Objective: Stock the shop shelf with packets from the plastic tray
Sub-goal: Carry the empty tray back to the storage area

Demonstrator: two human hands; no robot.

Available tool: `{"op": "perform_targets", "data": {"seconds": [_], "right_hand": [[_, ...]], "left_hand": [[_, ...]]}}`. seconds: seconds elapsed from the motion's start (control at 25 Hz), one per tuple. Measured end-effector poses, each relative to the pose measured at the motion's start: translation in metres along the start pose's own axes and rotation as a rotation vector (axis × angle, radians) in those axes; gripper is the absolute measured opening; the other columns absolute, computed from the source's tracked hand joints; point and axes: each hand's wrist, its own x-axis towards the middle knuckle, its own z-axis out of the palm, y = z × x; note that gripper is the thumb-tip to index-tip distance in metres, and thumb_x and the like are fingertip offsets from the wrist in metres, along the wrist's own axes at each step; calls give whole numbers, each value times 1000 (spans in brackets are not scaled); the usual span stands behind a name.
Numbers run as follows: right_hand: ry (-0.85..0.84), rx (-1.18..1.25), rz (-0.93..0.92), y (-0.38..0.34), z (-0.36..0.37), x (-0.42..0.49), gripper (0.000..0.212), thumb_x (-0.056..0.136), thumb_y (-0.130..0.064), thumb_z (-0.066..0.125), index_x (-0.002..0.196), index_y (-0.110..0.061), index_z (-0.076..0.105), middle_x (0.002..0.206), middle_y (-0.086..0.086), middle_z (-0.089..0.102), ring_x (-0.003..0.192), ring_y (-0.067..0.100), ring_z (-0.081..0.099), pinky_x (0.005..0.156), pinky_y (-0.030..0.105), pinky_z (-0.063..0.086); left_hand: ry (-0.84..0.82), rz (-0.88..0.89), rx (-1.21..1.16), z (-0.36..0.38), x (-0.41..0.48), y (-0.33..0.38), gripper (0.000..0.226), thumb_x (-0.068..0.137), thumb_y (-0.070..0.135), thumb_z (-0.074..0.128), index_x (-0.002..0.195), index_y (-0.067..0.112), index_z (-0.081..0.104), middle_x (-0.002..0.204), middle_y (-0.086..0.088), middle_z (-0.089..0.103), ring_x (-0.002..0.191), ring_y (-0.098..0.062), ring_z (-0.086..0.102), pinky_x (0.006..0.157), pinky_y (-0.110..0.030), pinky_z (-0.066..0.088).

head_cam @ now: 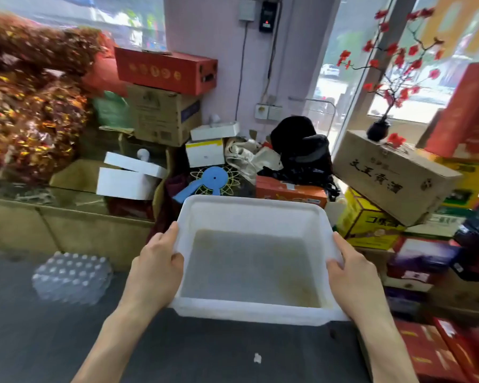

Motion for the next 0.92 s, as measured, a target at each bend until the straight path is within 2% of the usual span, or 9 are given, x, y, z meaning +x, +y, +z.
{"op": "perform_targets", "data": {"seconds": [0.16, 0.24, 0.36, 0.48, 0.68, 0.8, 0.92], "right_hand": [[-145, -13, -230, -81, 85, 49, 59, 101, -18, 49, 157, -30, 36, 133, 9, 65, 110, 33, 64, 87, 42, 51], [-226, 4, -330, -117, 127, 67, 59, 101, -18, 48, 157, -31, 34, 127, 10, 67, 101, 33, 65, 83, 43, 54], [-376, -1, -477, -179, 193, 87, 60, 100, -22, 49, 158, -31, 33, 129, 13, 66, 106, 39, 64, 86, 50, 53], [-509, 24, -625, -244, 258, 90, 58, 103, -24, 49, 159, -29, 33, 130, 13, 67, 111, 37, 63, 87, 48, 51], [-679, 37, -853, -343, 358, 44, 53, 105, -30, 45, 157, -31, 36, 130, 5, 68, 110, 32, 65, 91, 46, 53], [-758, 40, -996, -405, 419, -5, 53, 104, -32, 44, 157, -35, 34, 119, 4, 72, 99, 31, 68, 83, 45, 57], [-810, 53, -1088, -464, 468, -55, 54, 104, -29, 44, 156, -35, 36, 120, 9, 71, 98, 37, 66, 81, 46, 55]], "left_hand": [[172, -201, 51, -42, 20, -70, 66, 97, 9, 46, 160, 24, 33, 125, -2, 56, 114, -32, 56, 84, -43, 42], [262, -296, 105, -62, 26, -98, 65, 97, 10, 46, 159, 25, 34, 130, -5, 56, 110, -32, 57, 80, -41, 42], [380, -460, 179, -96, 28, -136, 64, 98, 12, 46, 159, 27, 33, 118, -3, 55, 101, -31, 57, 79, -44, 46], [505, -638, 221, -125, 17, -174, 65, 97, 11, 48, 158, 27, 33, 110, 0, 54, 100, -33, 58, 80, -45, 46], [667, -919, 268, -173, -25, -237, 66, 94, 9, 53, 157, 22, 39, 127, -11, 60, 114, -41, 60, 89, -50, 51], [793, -1042, 268, -206, -52, -286, 61, 96, 10, 53, 156, 19, 43, 138, -16, 58, 122, -39, 59, 96, -49, 51], [859, -1106, 271, -243, -71, -340, 60, 98, 11, 50, 157, 20, 41, 150, -14, 53, 129, -36, 56, 100, -46, 49]]}}
